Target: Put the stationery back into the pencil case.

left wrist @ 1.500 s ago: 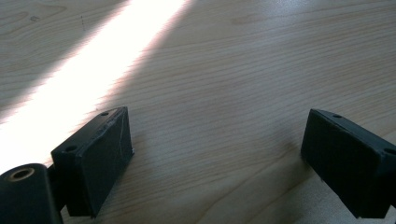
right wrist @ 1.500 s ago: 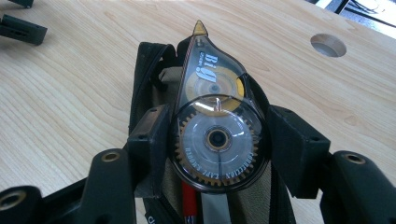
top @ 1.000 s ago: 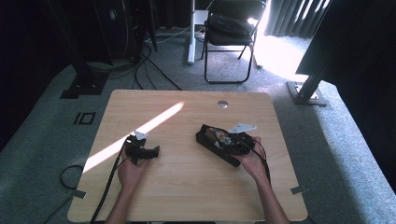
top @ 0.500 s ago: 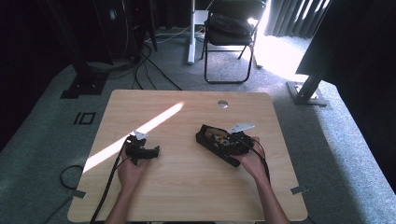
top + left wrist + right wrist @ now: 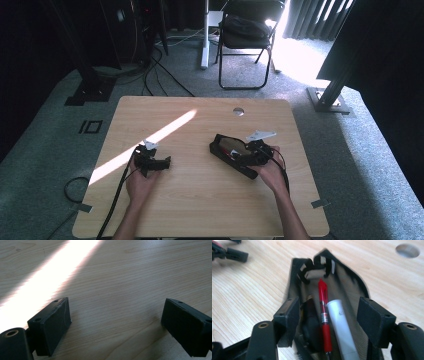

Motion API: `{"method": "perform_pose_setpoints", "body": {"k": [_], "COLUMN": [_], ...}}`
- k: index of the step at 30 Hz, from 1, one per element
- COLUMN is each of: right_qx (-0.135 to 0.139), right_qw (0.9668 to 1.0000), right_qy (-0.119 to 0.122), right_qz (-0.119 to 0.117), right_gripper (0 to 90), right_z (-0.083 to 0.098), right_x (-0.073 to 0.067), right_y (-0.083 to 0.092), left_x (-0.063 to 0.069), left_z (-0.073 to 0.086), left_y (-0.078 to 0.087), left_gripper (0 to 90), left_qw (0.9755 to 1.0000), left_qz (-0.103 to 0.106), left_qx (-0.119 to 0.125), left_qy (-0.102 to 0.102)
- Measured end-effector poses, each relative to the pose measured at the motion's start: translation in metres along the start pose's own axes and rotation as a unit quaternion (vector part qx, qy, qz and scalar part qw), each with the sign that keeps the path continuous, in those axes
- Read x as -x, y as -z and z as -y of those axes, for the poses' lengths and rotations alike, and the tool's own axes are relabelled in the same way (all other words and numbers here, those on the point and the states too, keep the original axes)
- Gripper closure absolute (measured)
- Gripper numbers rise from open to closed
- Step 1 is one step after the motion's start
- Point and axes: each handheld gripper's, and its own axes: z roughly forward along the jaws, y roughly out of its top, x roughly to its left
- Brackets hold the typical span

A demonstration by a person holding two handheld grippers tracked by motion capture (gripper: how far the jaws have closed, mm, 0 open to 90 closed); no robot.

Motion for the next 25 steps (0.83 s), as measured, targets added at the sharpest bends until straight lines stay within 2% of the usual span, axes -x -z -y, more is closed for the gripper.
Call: {"method": "perform_pose_setpoints", "body": {"k": [3, 7, 10, 14, 16, 21, 25], "right_qx": [0.032, 0.074, 0.09, 0.09, 0.088, 0.069, 0.069], "right_qw": [0.9995, 0.9969, 0.9955, 0.995, 0.9952, 0.9965, 0.9956], "right_qy": [0.005, 0.021, 0.025, 0.041, 0.041, 0.047, 0.064], "right_qz": [0.002, 0.017, 0.015, 0.012, 0.008, -0.005, 0.0], "right_gripper": [35.0, 36.7, 37.7, 39.8, 40.5, 40.4, 40.3], "right_z": [0.0, 0.003, 0.01, 0.021, 0.026, 0.037, 0.043], "right_x": [-0.003, -0.013, -0.022, -0.035, -0.039, -0.048, -0.053], "right_y": [0.012, 0.027, 0.03, 0.026, 0.022, 0.01, 0.008], "left_x": [0.0, 0.0, 0.0, 0.0, 0.0, 0.0, 0.0], "left_z": [0.0, 0.0, 0.0, 0.0, 0.0, 0.0, 0.0], "left_y": [0.0, 0.0, 0.0, 0.0, 0.0, 0.0, 0.0], "left_gripper": [8.9, 8.9, 8.9, 8.9, 8.9, 8.9, 8.9], "left_qw": [1.0, 1.0, 1.0, 1.0, 1.0, 1.0, 1.0], "left_qz": [0.001, 0.0, 0.0, 0.001, 0.001, 0.001, 0.001], "left_qx": [0.0, -0.001, 0.0, 0.0, -0.001, 0.0, -0.001], "left_qy": [0.0, -0.001, 0.0, 0.0, -0.001, 0.0, 0.0]}}
